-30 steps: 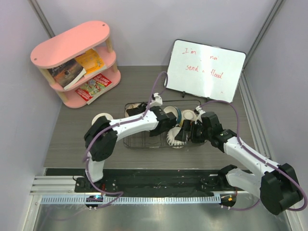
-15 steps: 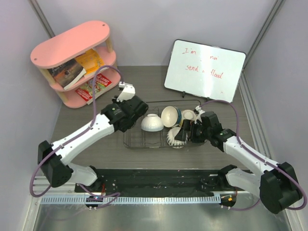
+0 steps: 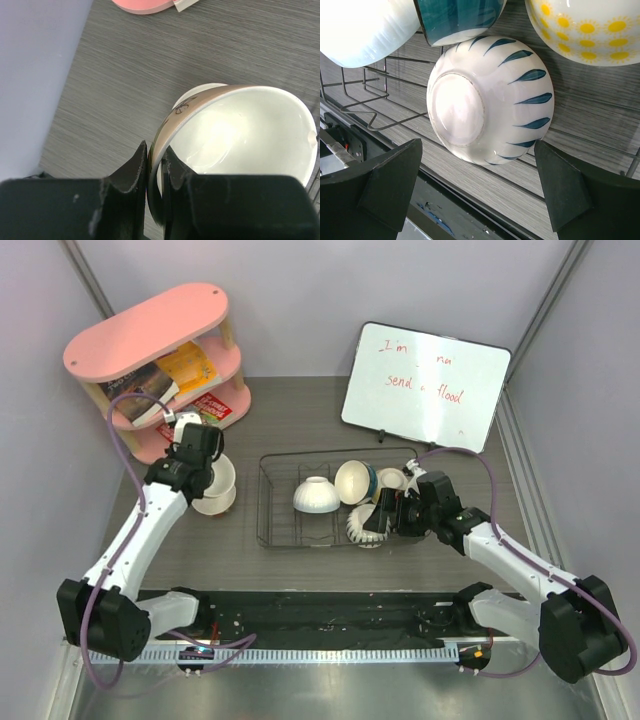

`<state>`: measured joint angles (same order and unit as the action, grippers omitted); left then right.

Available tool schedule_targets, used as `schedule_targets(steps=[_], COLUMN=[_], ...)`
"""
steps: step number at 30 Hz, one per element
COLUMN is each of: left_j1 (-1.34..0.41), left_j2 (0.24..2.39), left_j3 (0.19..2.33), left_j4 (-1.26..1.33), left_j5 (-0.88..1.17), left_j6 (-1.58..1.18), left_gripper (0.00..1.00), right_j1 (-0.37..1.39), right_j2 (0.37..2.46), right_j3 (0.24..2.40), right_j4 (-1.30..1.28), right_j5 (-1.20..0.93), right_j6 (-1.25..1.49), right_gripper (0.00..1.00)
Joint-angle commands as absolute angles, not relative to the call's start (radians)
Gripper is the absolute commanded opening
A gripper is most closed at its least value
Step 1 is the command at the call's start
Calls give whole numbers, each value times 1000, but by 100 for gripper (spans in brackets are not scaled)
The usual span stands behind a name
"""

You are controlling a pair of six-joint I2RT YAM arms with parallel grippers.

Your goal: Unload the bowls from the dish rack

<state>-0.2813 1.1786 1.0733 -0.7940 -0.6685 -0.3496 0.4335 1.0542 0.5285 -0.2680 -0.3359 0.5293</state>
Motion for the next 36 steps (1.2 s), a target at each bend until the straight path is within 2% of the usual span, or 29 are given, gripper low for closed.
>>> schedule_targets(steps=[1, 12, 28, 30, 36], left_j1=[-229, -135, -64, -63, -63], left_j2=[1209, 1250, 1365, 1377, 1362], left_j3=[1075, 924, 962, 977, 986], left_j4=[-675, -584, -571, -592, -621], left_j5=[-517, -429, -365, -371, -414], left_j6=[-340, -388, -400, -405, -410], left_gripper=[0, 0, 0, 4, 32], right_j1=[431, 430, 430, 431, 430], right_j2=[1049, 1035, 1043, 1046, 1060], right_j3=[511, 494, 497, 500, 520], right_j4=[-281, -281, -282, -282, -281], right_j5=[-328, -331, -336, -334, -341], right_j6=[534, 528, 529, 528, 525], right_gripper=[100, 100, 100, 100, 100])
